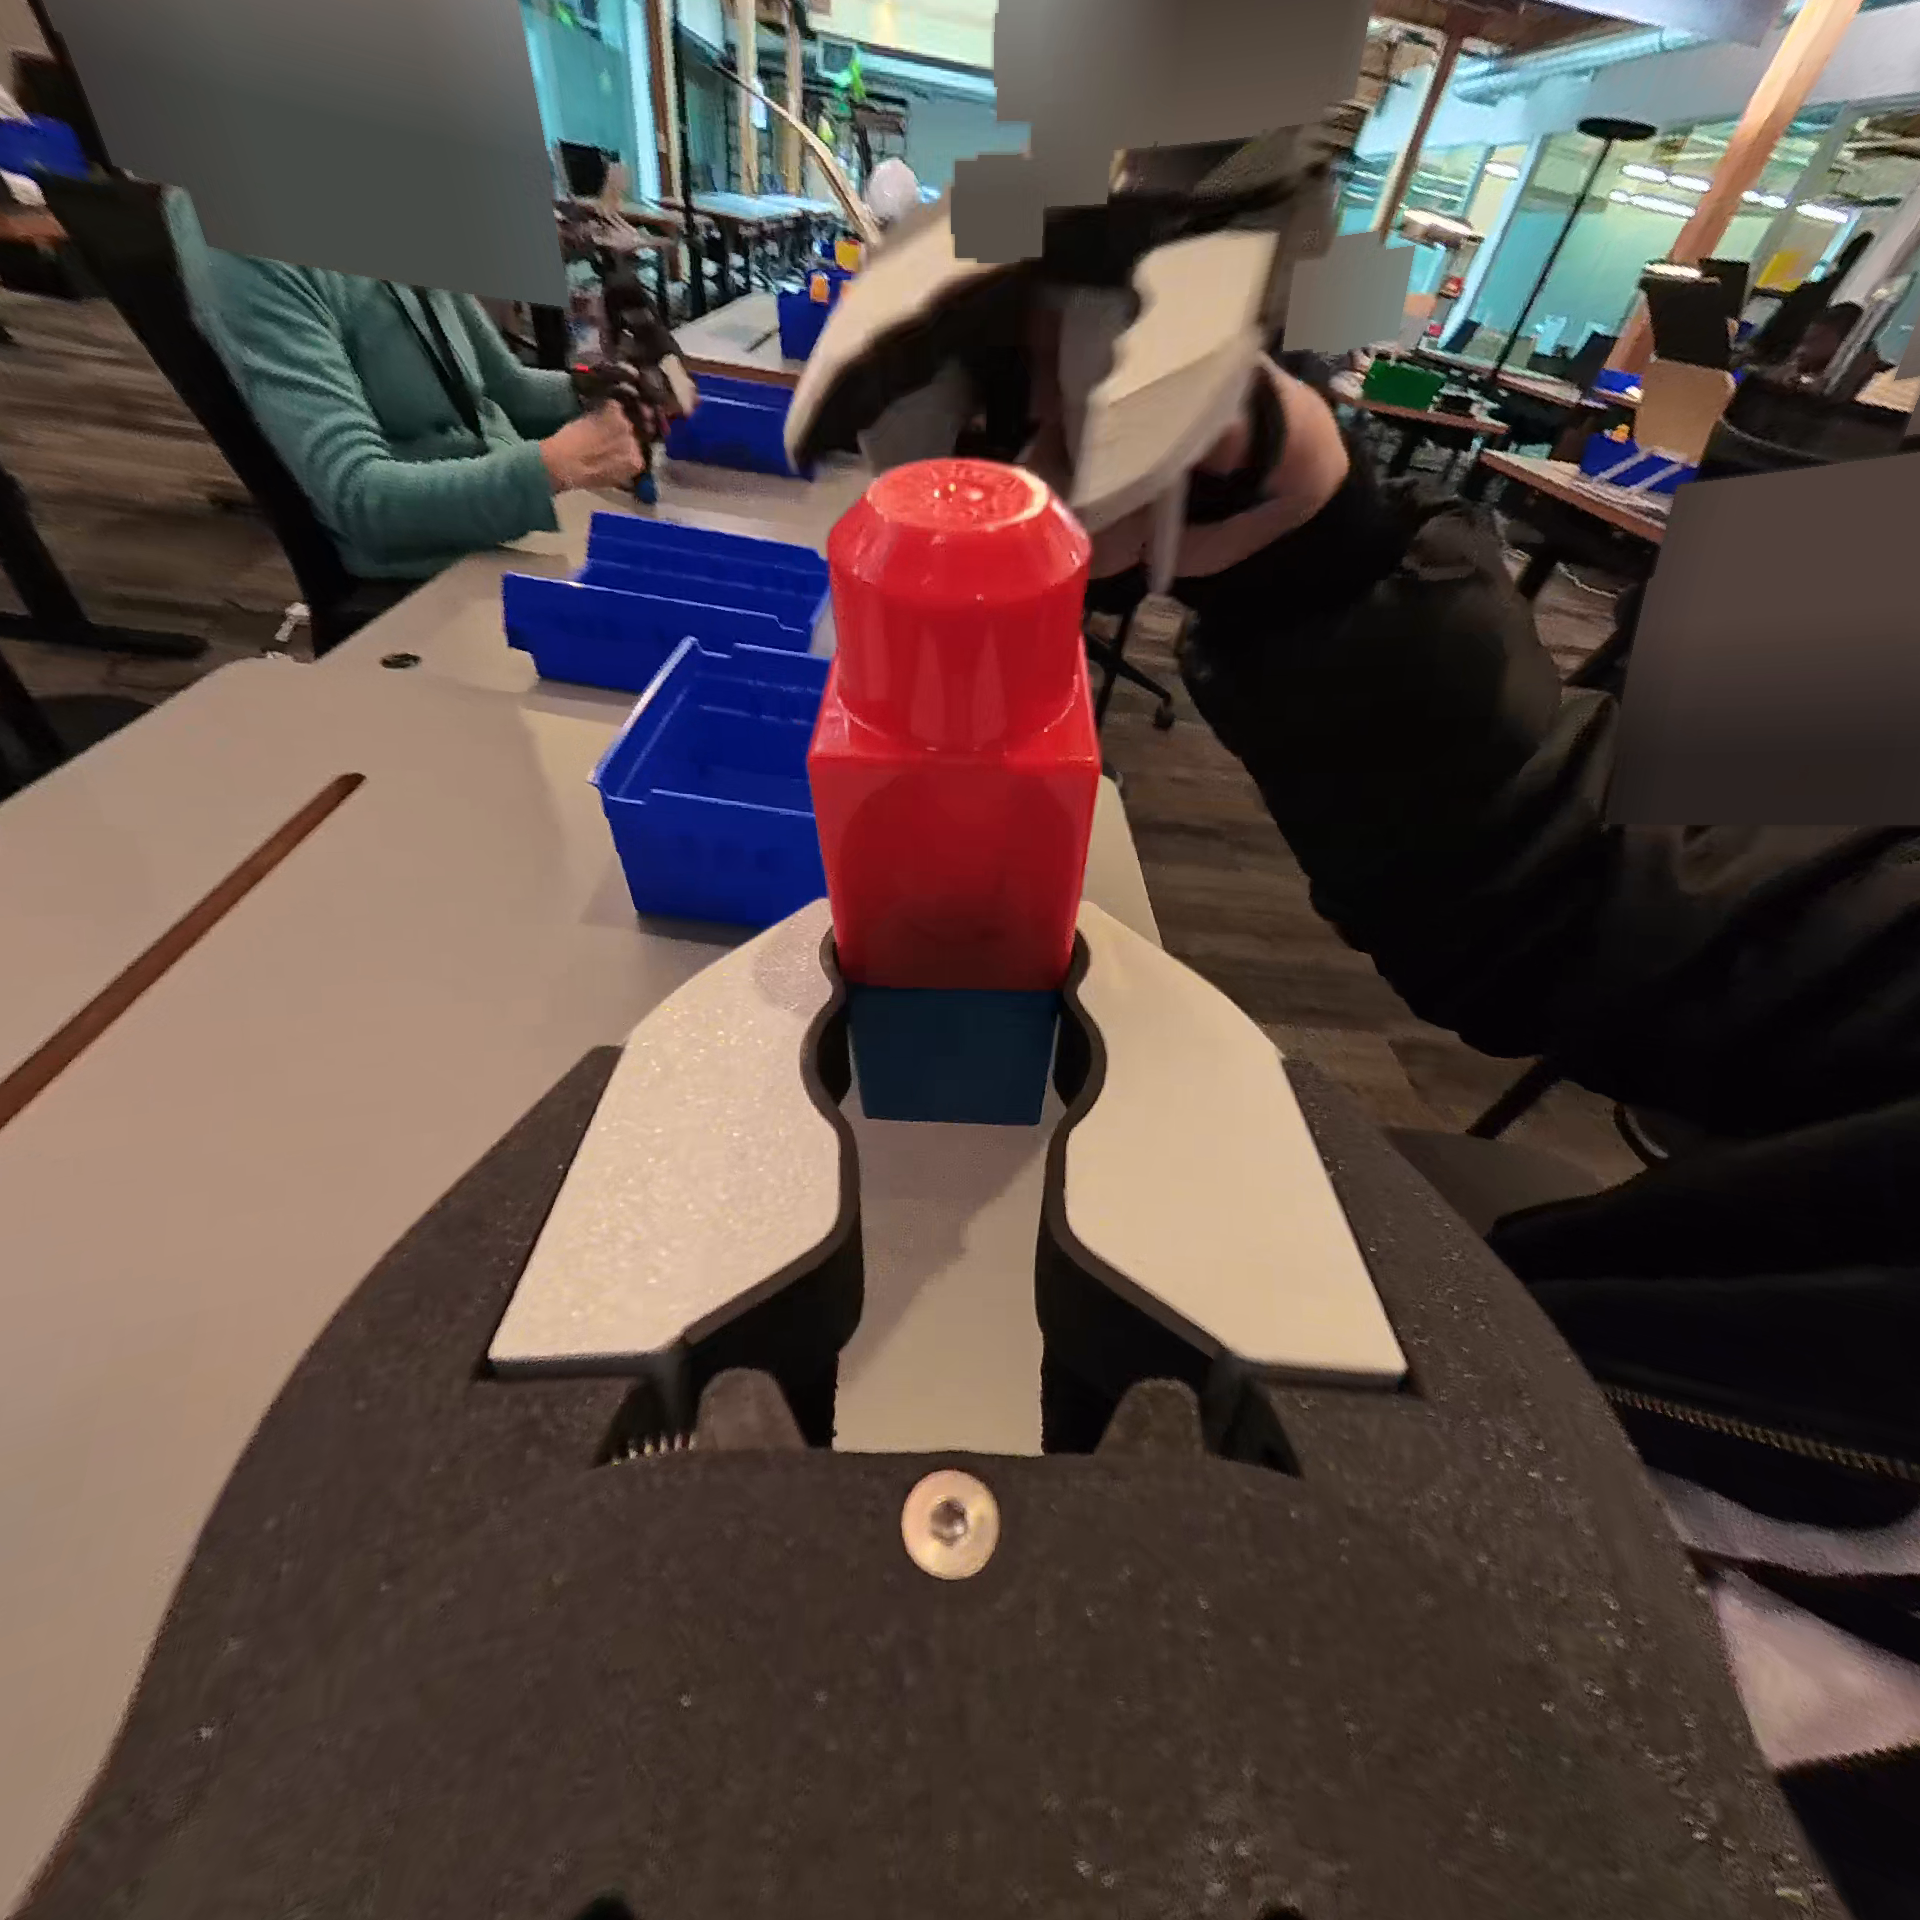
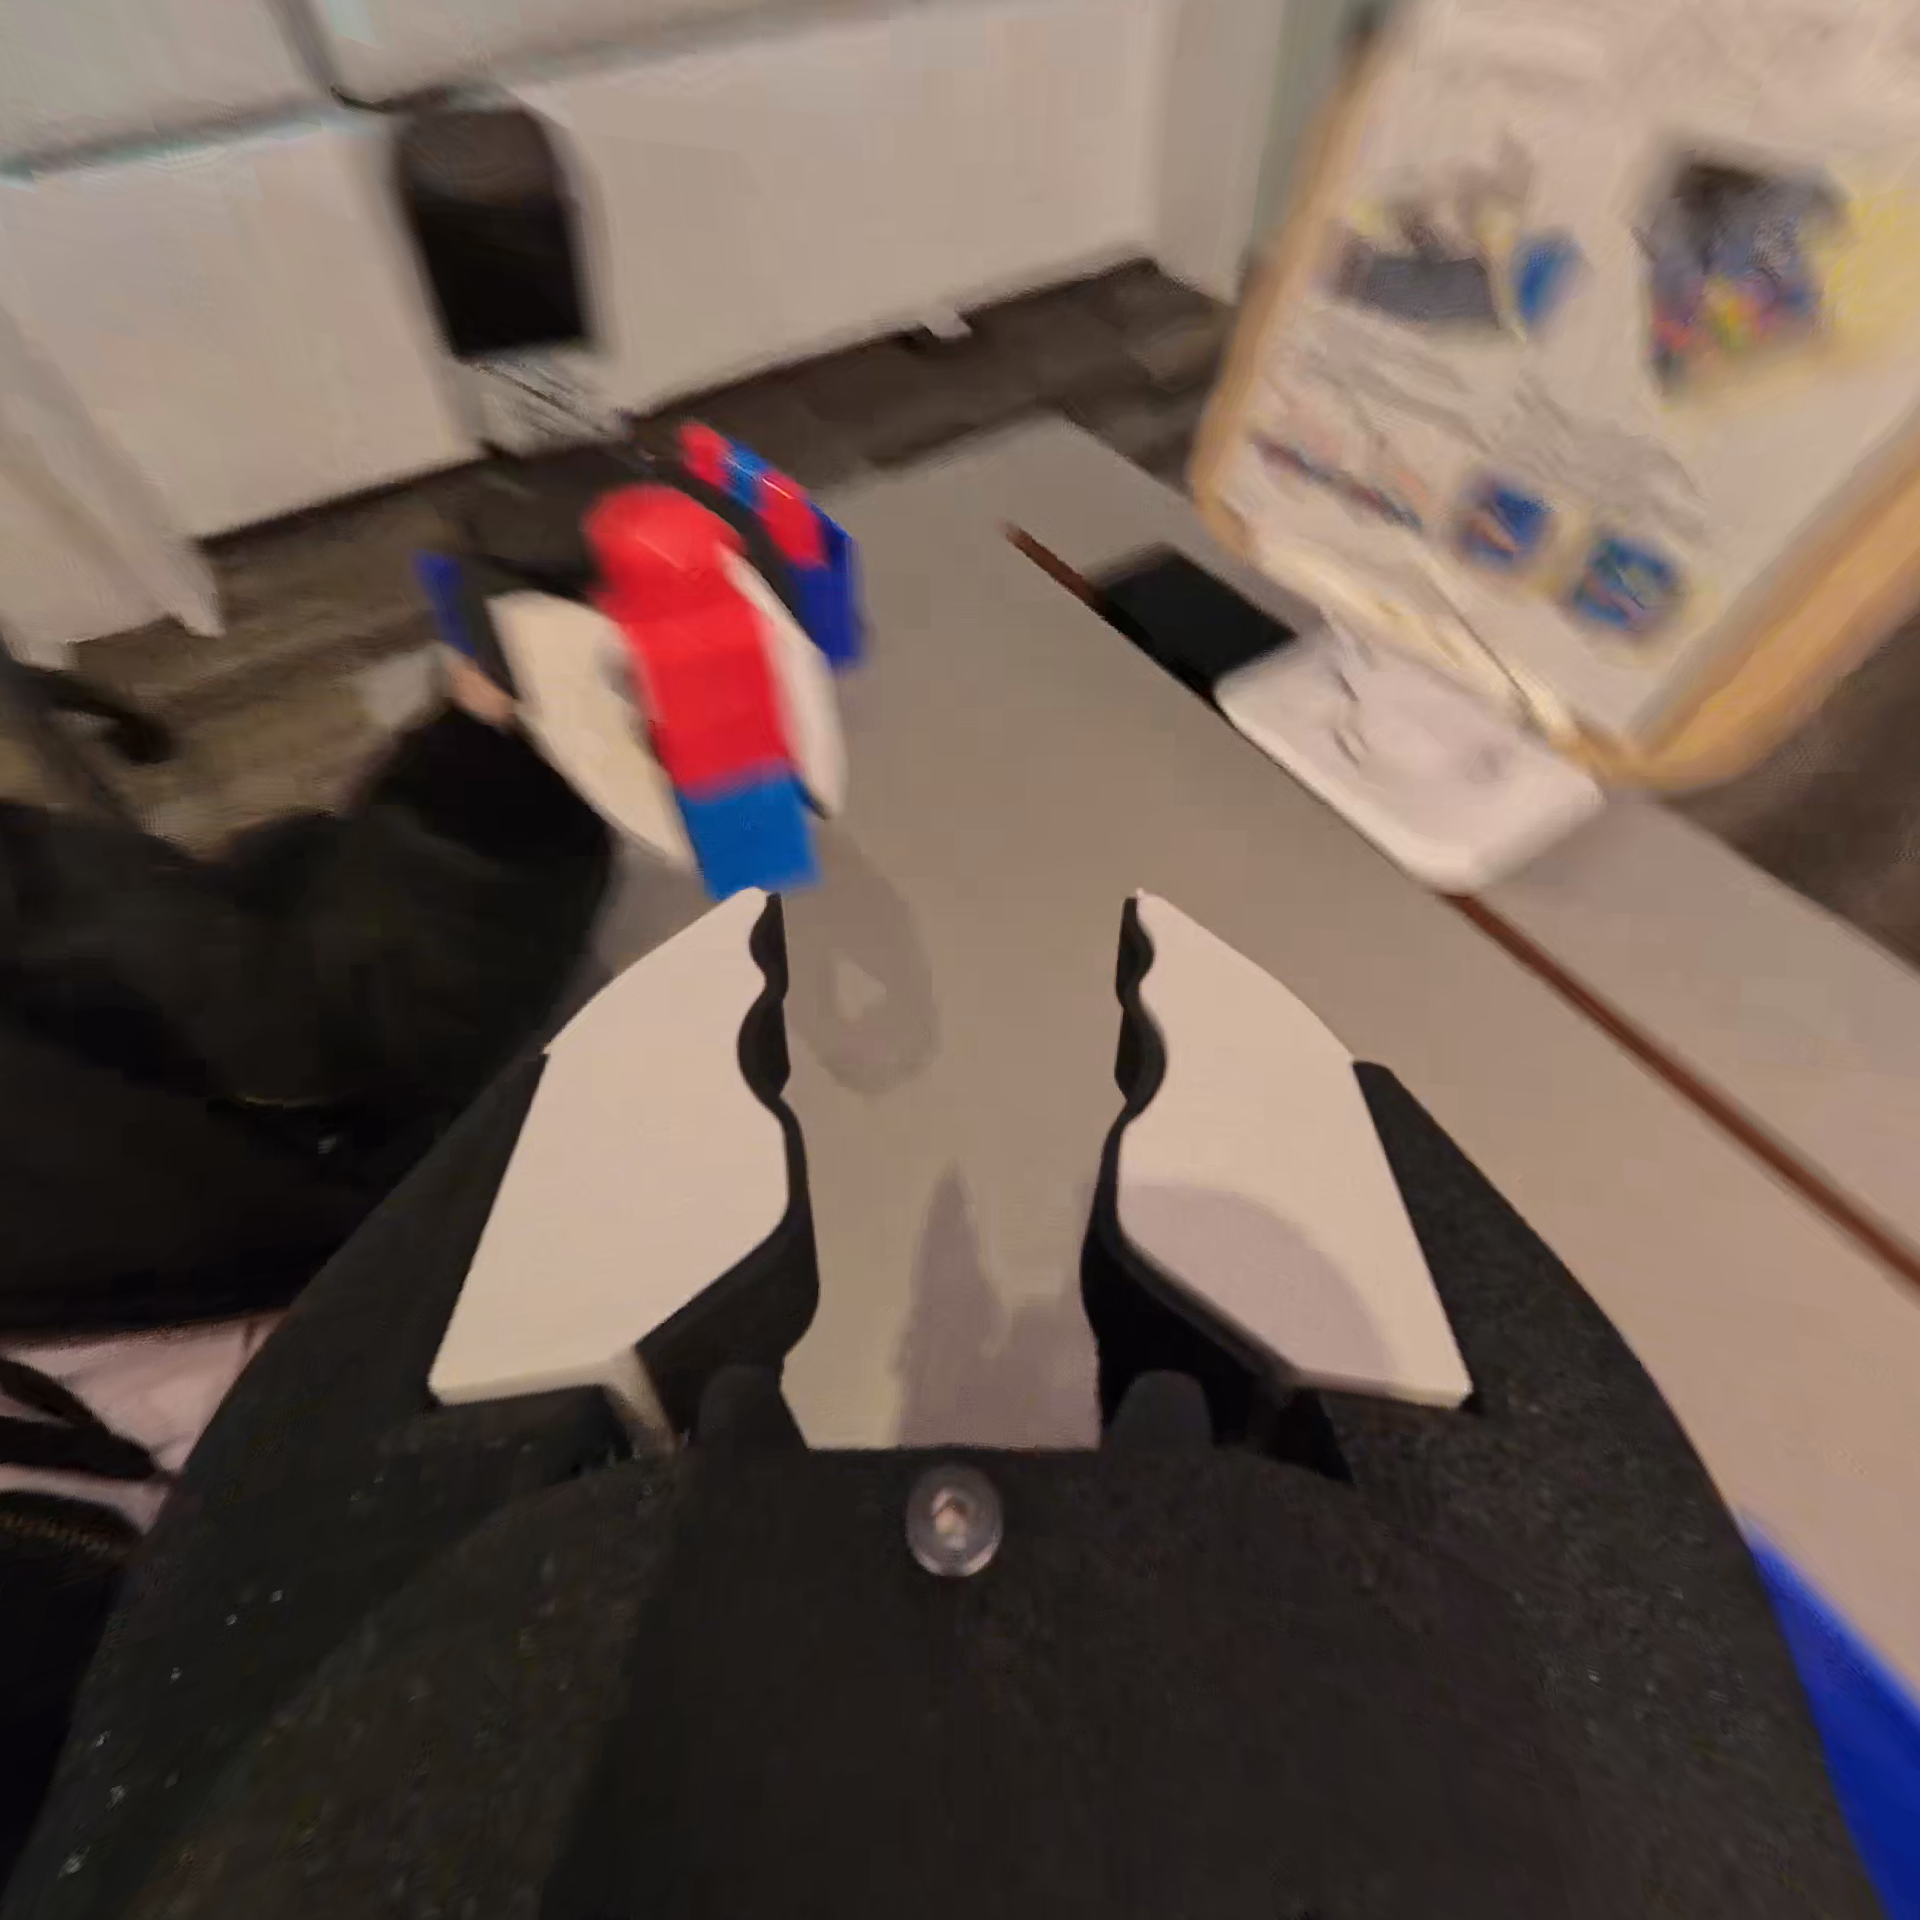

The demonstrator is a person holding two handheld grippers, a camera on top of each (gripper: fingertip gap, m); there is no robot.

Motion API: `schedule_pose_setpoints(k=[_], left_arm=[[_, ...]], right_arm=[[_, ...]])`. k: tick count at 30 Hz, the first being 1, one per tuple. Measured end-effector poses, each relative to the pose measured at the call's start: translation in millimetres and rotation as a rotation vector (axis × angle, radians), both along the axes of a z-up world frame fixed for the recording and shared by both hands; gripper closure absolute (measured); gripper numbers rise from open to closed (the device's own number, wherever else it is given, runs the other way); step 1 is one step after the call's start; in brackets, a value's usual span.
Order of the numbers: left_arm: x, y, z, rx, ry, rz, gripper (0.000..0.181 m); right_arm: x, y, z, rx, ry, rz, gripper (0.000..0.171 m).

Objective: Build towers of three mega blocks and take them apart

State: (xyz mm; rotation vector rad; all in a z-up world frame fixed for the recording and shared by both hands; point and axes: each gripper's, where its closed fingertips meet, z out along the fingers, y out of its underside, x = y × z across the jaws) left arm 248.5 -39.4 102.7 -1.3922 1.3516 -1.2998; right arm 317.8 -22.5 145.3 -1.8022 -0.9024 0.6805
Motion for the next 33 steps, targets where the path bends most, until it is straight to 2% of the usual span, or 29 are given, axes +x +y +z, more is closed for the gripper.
schedule_pose_setpoints(k=[2,4,8,9,10,11,16,21,27,33], left_arm=[[3,-7,-4,-0.025,0.013,-0.049,0.146],[5,-12,-3,-0.044,0.006,-0.078,0.146],[5,-18,-4,-0.015,0.022,-0.097,0.146],[5,-20,-4,-0.012,0.026,-0.103,0.145],[5,-19,-6,-0.009,0.04,-0.091,0.146],[5,-19,-7,0.0,0.045,-0.095,0.145],[7,-17,-6,0.004,0.022,-0.091,0.138],[15,-17,5,0.02,-0.073,-0.094,0.145],[20,-17,-2,-0.041,-0.029,-0.1,0.146],[20,-20,2,-0.044,-0.052,-0.117,0.146]], right_arm=[[-41,-11,16,0.146,0.034,0.102,0.108],[-62,-8,15,0.219,0.028,0.1,0.107],[-93,-11,-4,0.09,0.099,0.204,0.104],[-96,-10,-9,0.074,0.09,0.214,0.109],[-99,-13,-14,0.067,0.079,0.244,0.127],[-100,-15,-15,0.047,0.084,0.266,0.134],[-95,-14,-4,0.091,0.12,0.252,0.135],[-87,-14,5,0.107,0.177,0.243,0.135],[-79,-11,-3,0.093,0.154,0.223,0.131],[-79,-13,-1,0.077,0.146,0.228,0.135]])
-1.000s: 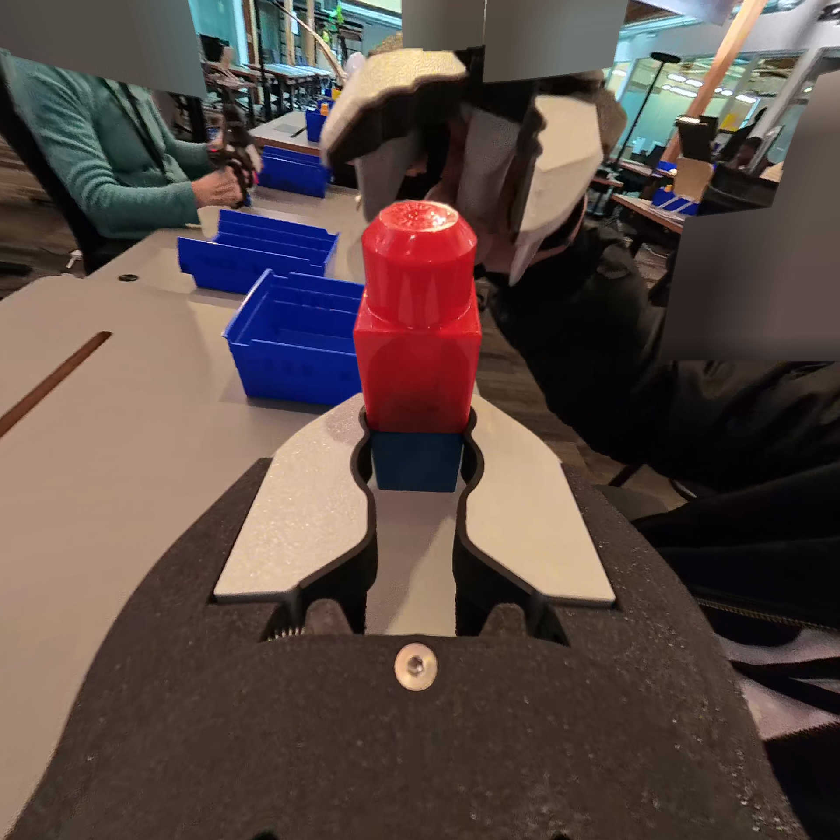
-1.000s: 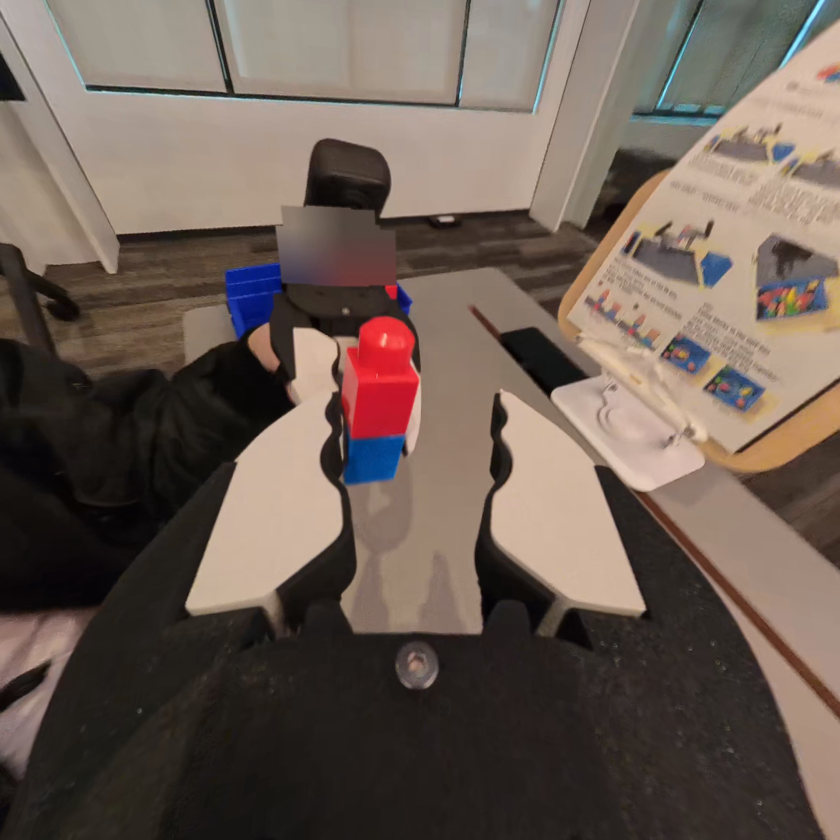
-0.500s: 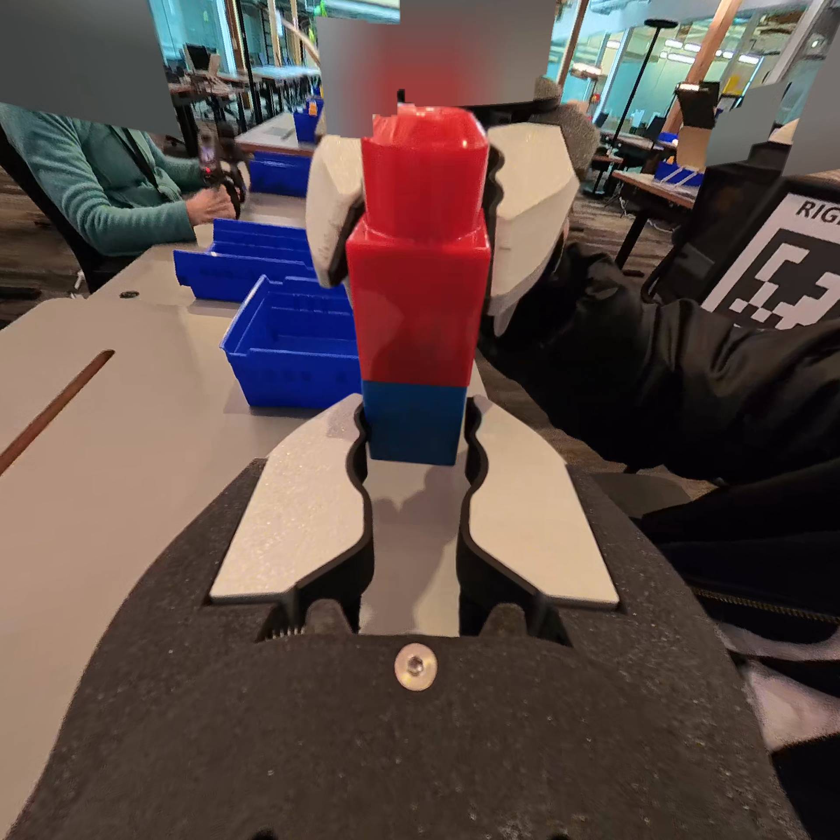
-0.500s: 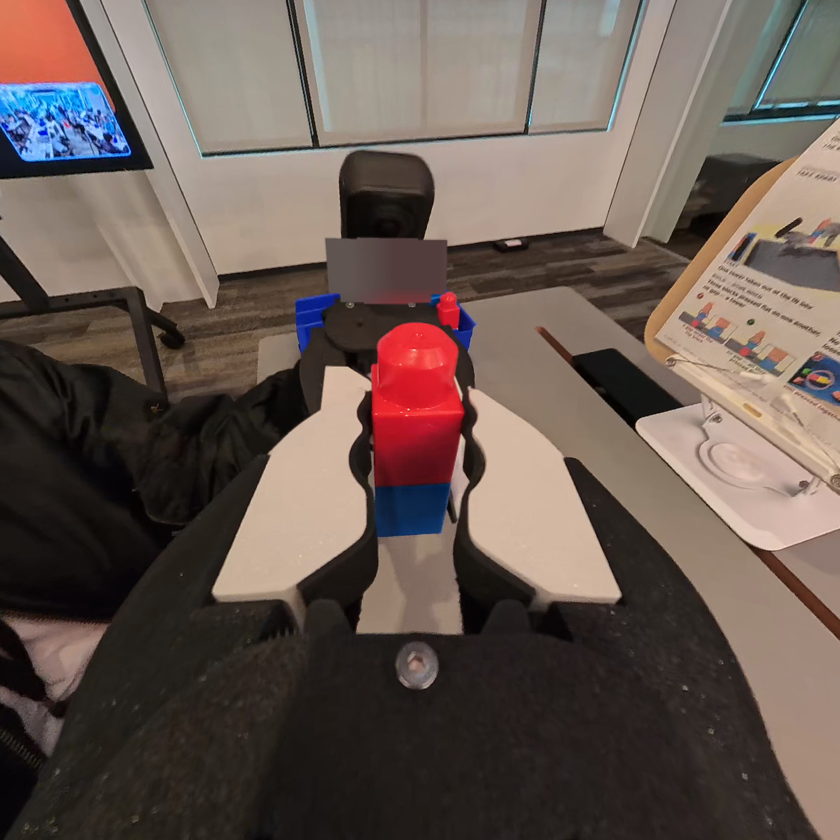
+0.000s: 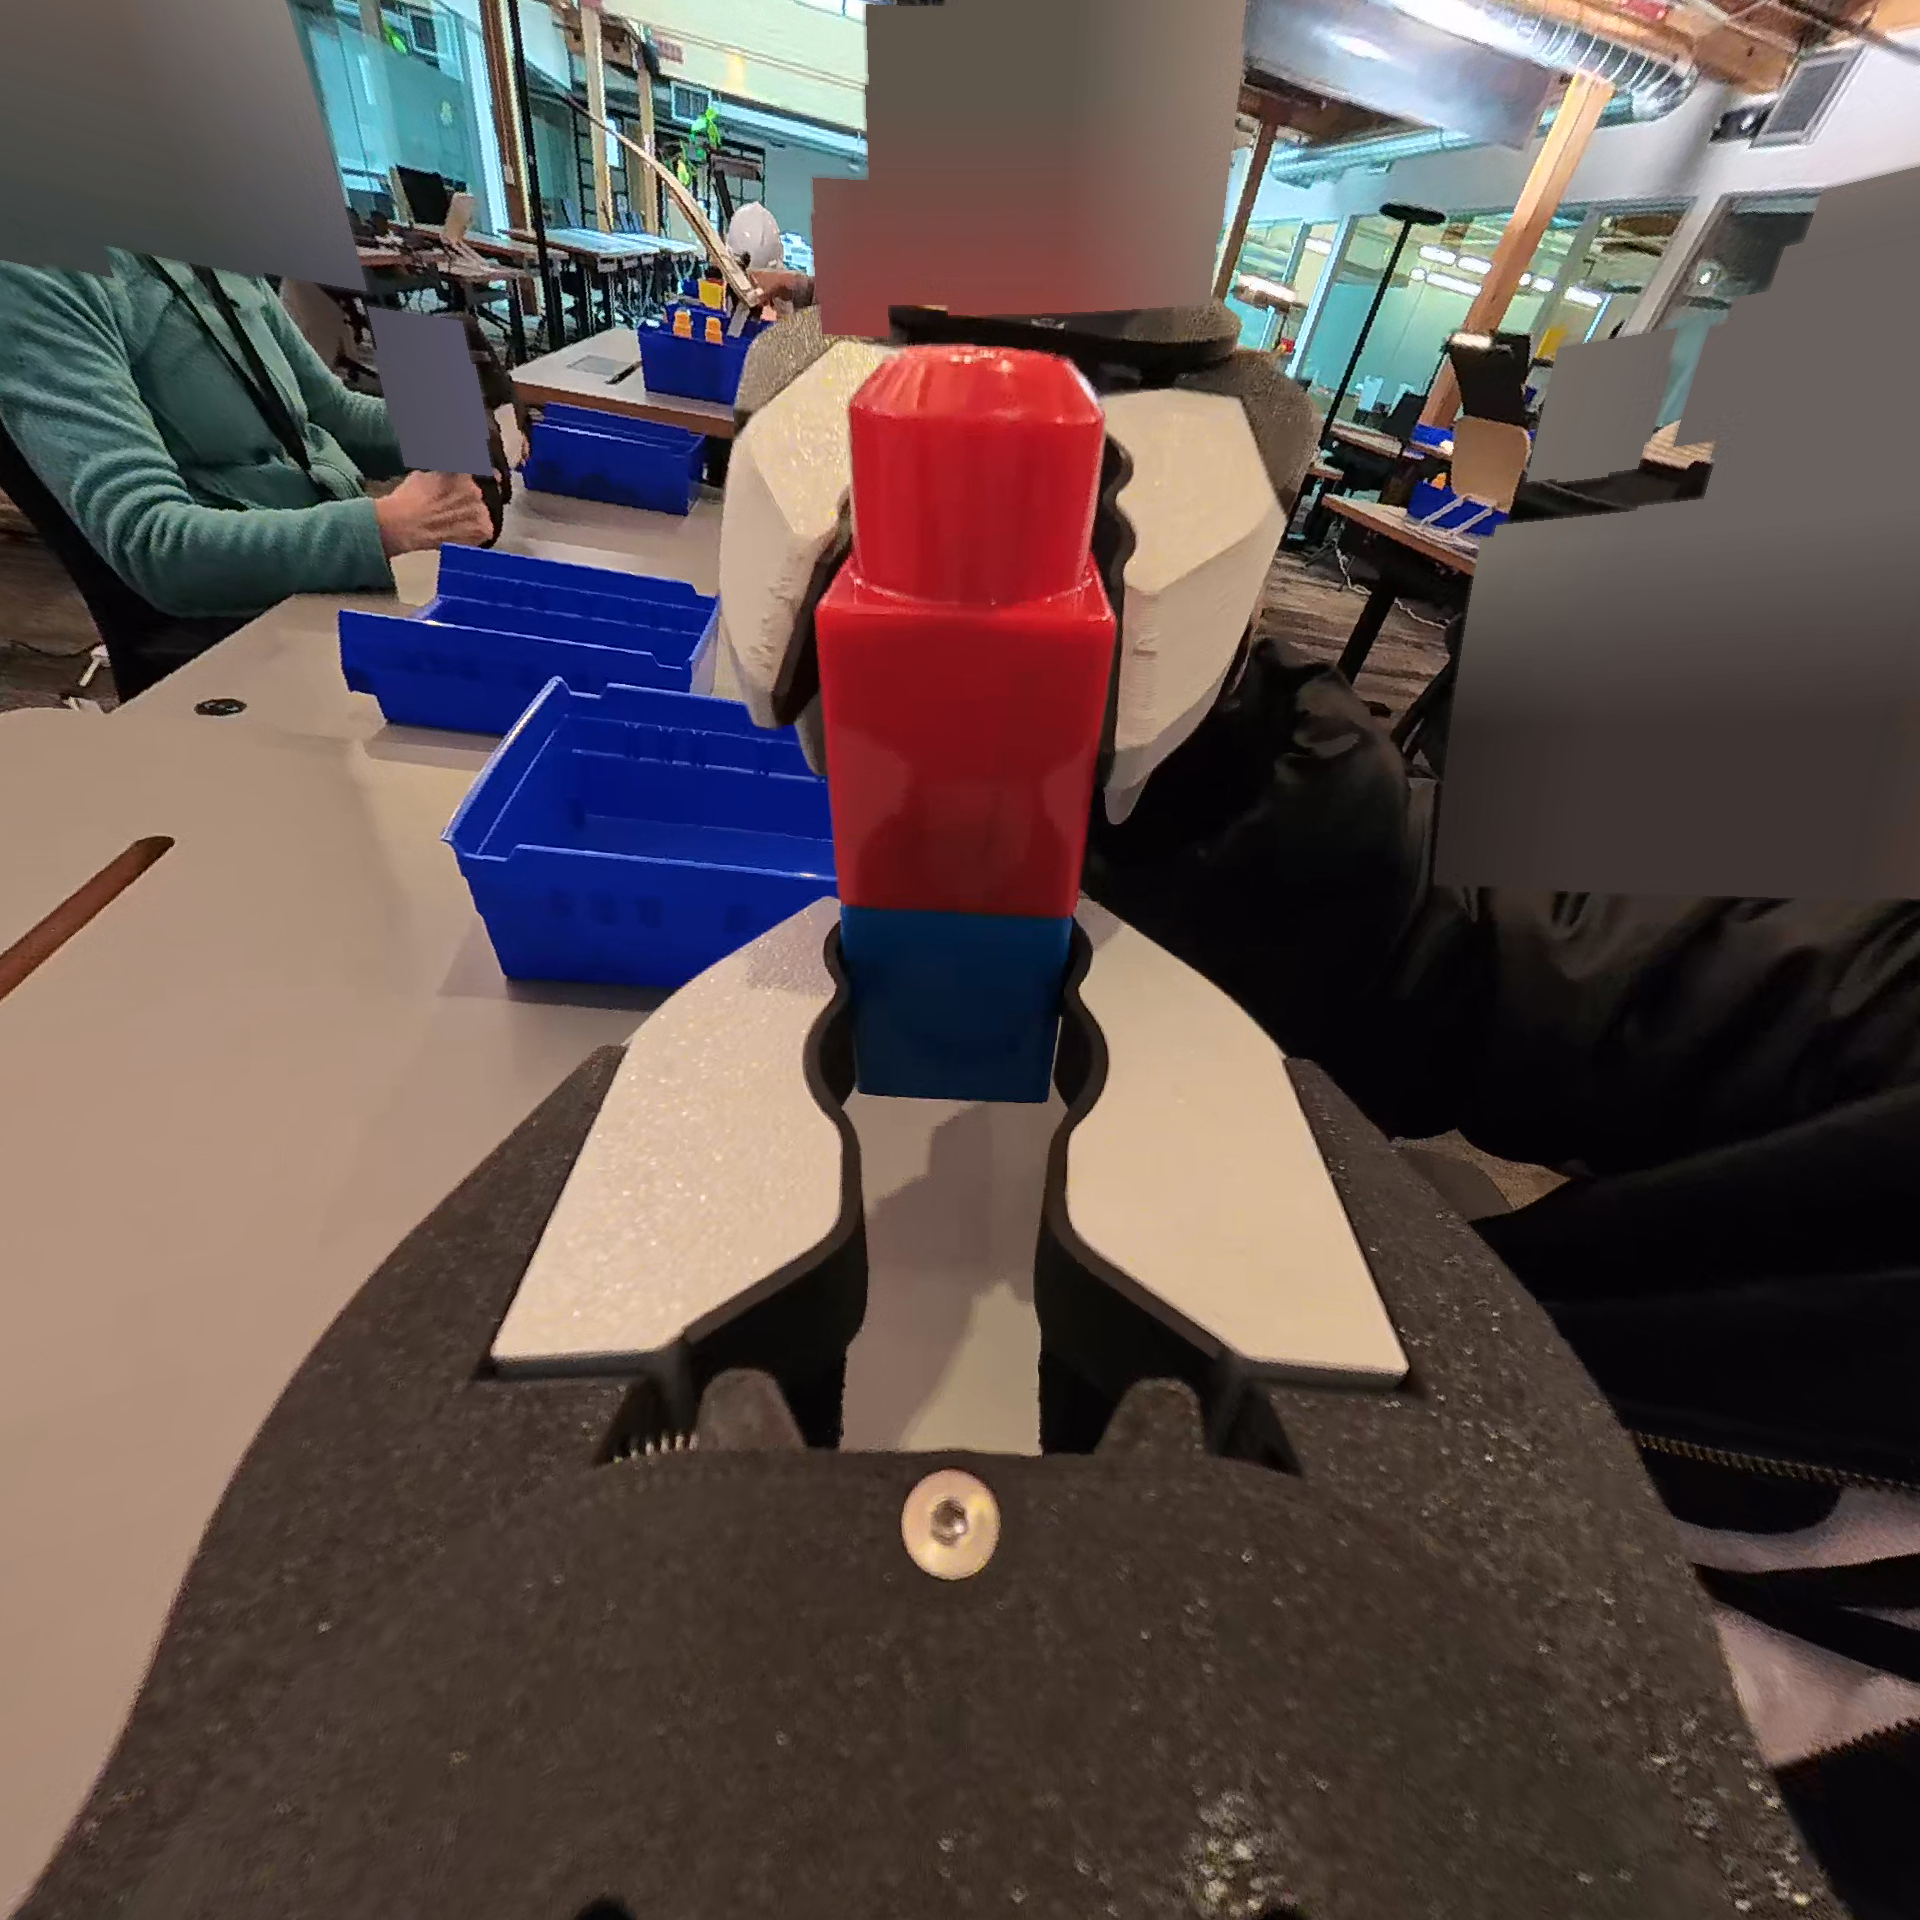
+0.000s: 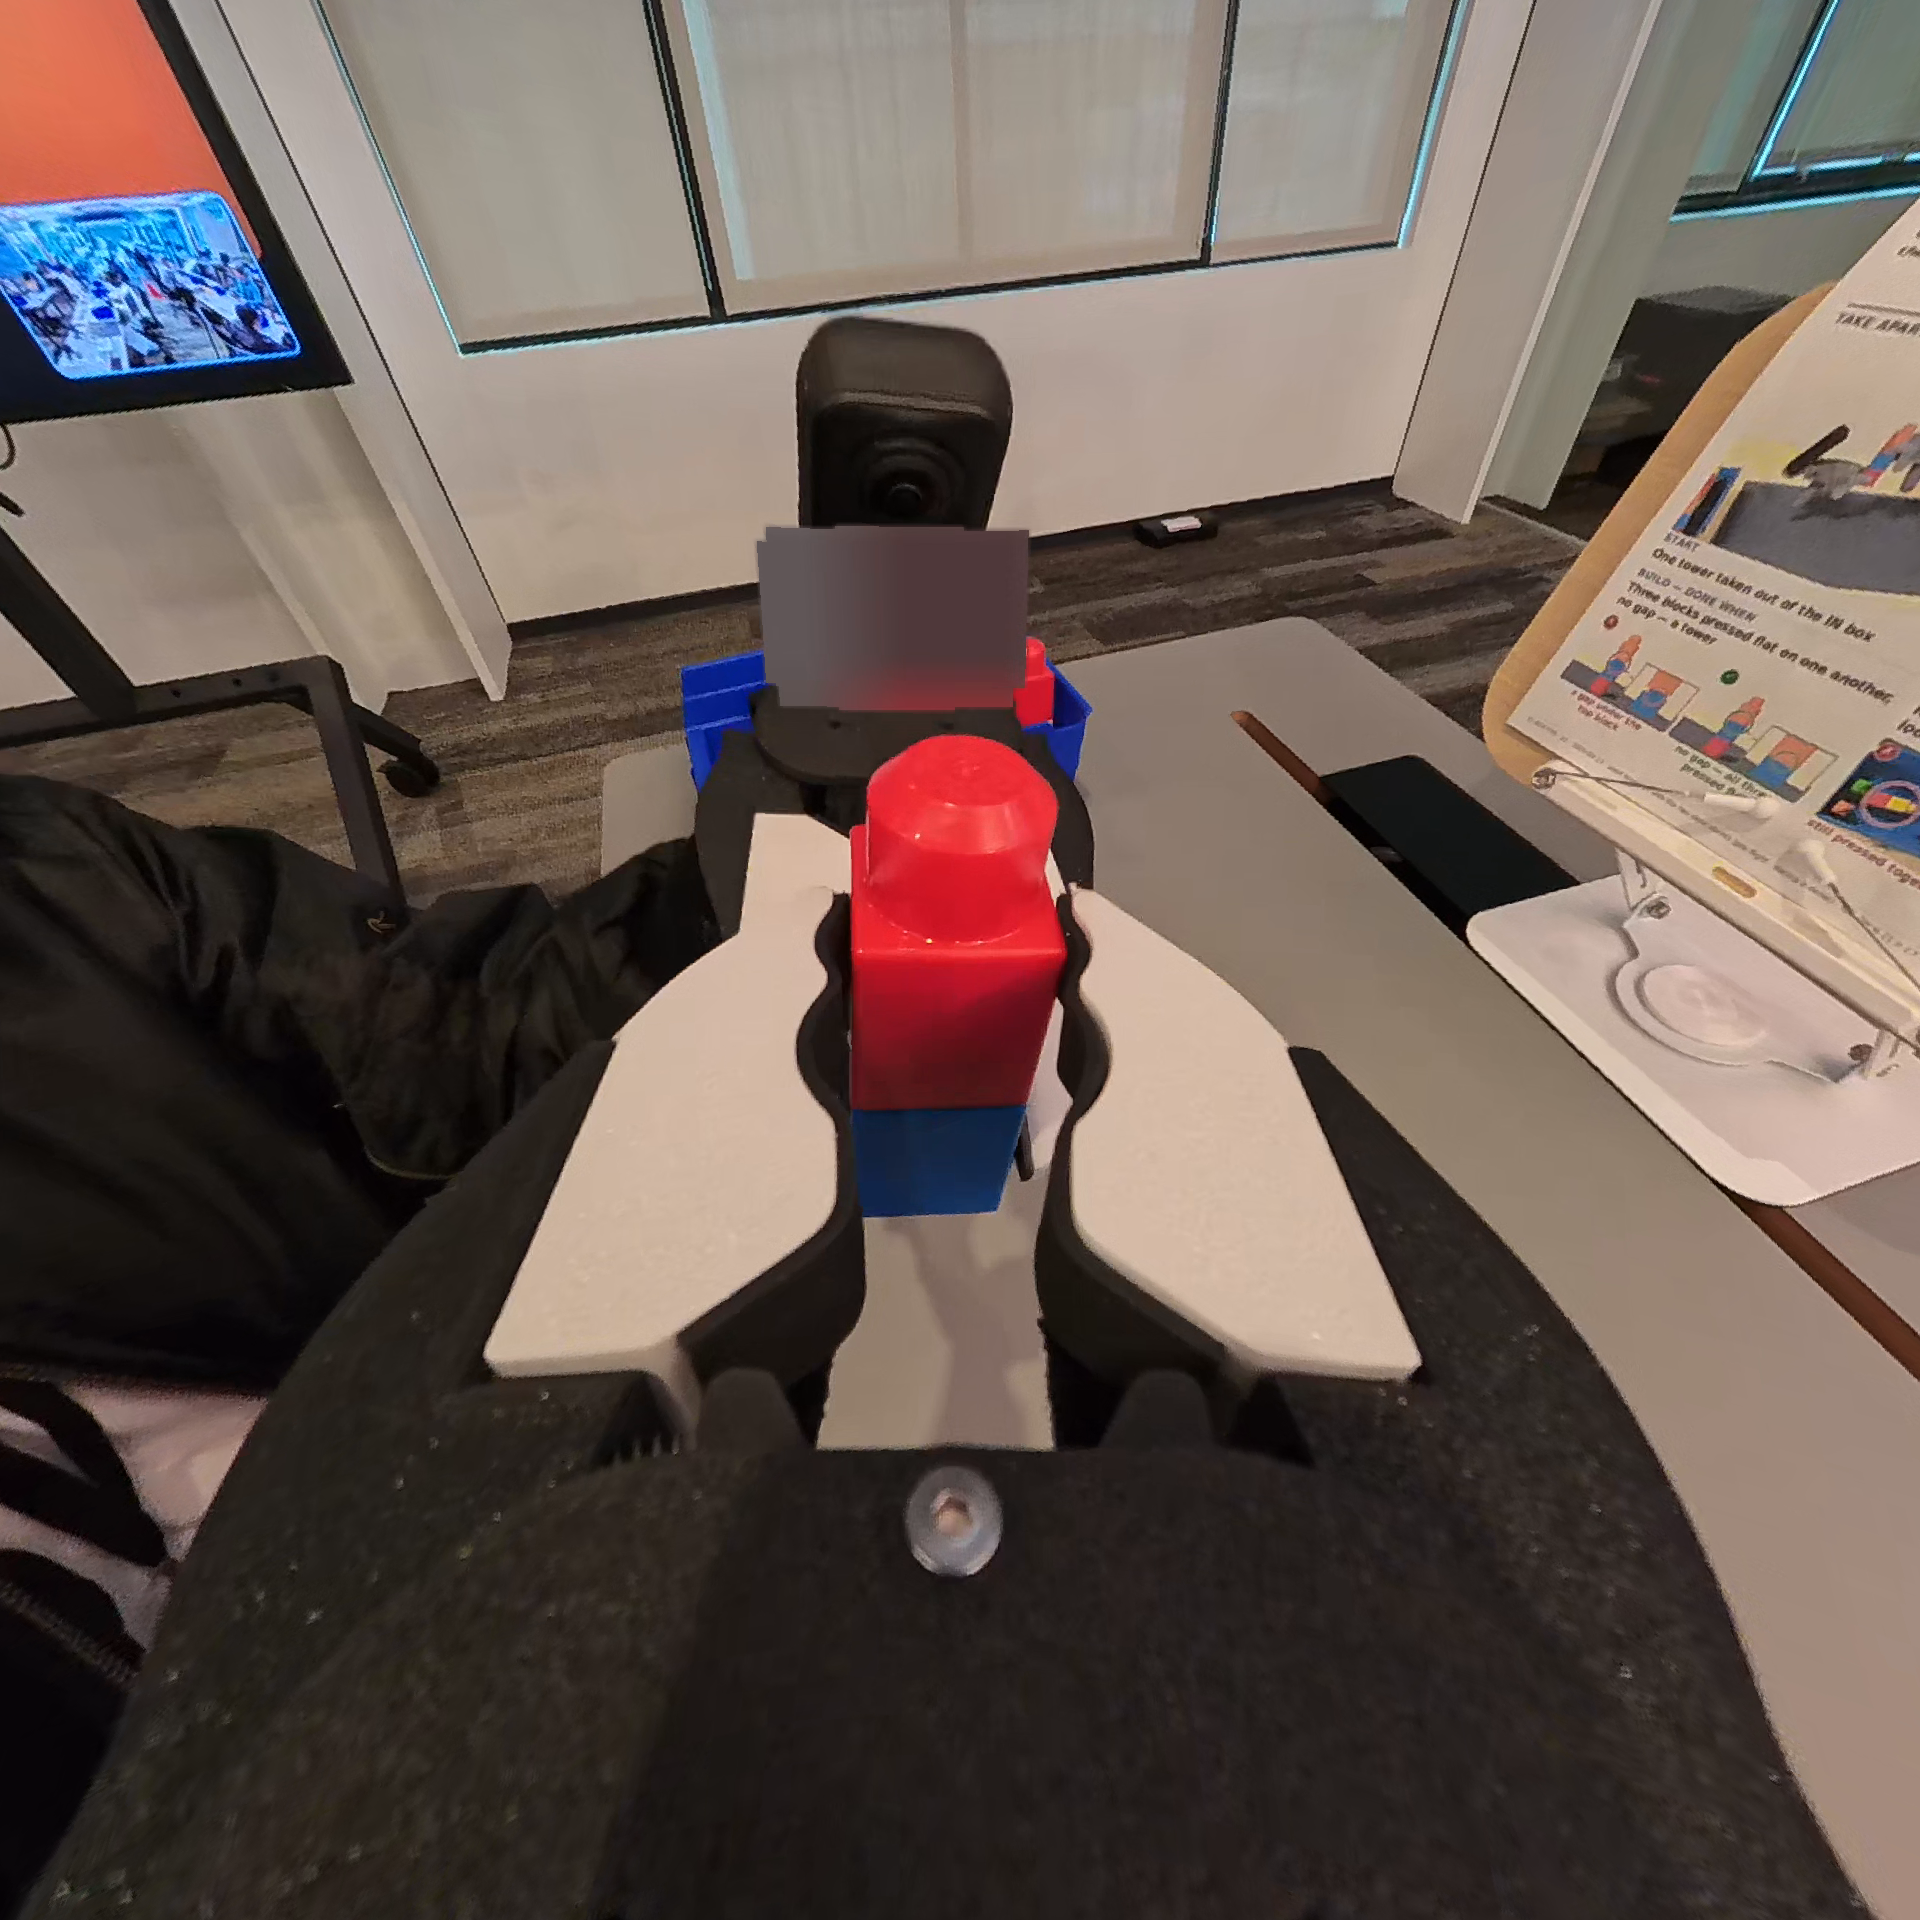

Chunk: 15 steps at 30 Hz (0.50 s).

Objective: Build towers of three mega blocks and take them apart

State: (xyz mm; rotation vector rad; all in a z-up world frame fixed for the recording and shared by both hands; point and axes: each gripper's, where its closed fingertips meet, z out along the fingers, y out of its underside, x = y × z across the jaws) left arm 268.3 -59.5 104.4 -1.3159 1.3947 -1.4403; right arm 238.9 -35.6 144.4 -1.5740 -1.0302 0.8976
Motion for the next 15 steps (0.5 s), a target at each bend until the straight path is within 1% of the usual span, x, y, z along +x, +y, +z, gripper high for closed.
schedule_pose_setpoints(k=[3,5,8,9,10,11,12,13,15], left_arm=[[-2,0,3,-0.031,-0.015,-0.011,0.146],[-4,-1,7,-0.057,-0.037,-0.027,0.146],[-8,-3,11,-0.054,-0.048,-0.036,0.146],[-7,-3,-3,-0.015,0.046,-0.033,0.146],[-3,3,-16,0.039,0.103,0.017,0.146],[3,5,-17,0.056,0.092,0.038,0.146],[6,0,-15,0.022,0.066,0.004,0.146],[8,-5,-15,-0.013,0.066,-0.03,0.146],[9,-2,-18,0.006,0.081,-0.011,0.146]], right_arm=[[-2,1,3,-0.027,0.009,0.001,0.135],[-5,2,8,-0.009,-0.001,-0.007,0.135],[-11,2,16,-0.001,-0.013,0.0,0.135],[-12,2,30,0.01,0.061,-0.001,0.135],[-8,-1,52,0.013,0.16,0.016,0.135],[1,-4,75,0.027,0.24,0.028,0.135],[10,-5,94,0.056,0.281,0.022,0.135],[19,-5,107,0.083,0.278,0.006,0.135],[36,-3,118,0.119,0.217,-0.062,0.135]])
